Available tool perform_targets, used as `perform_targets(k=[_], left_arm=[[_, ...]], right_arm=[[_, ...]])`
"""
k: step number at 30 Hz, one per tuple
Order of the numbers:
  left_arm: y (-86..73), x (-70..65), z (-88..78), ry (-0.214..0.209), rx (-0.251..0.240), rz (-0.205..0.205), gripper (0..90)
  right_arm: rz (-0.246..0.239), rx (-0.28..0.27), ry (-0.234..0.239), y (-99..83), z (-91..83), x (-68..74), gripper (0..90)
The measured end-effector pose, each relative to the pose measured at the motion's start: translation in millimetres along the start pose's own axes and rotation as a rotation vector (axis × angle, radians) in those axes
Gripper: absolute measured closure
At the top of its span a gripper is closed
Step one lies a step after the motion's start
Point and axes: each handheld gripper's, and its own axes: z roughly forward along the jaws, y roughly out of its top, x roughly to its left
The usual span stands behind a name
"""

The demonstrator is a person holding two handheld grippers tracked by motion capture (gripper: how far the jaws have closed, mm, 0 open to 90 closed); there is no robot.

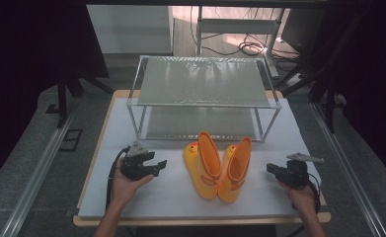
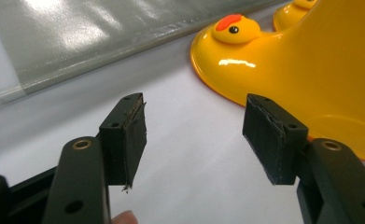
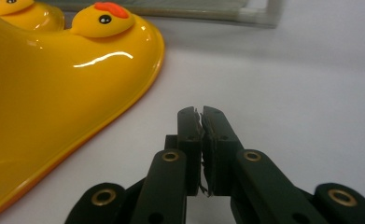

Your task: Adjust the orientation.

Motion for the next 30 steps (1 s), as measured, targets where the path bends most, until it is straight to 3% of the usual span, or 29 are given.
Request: perform_targets(k=[9,20,30], left_arm=[[-0.8,1.9,-8.3,-0.001,-0.017,-0.007,39.4],[-1.6,-1.2,-7.1,-0.018,-0.010,-0.001,39.4],[-2.8,-0.3,-8.4,-0.019,-0.013,-0.005,39.4]], right_arm=[[-0.006,0.046,0.024,8.7,19.9,13.9,89.8],[-0.066,0.107,0.063,18.8,39.1,38.1,89.9],[-0.078,0.117,0.045,29.8,52.4,48.8,89.8]])
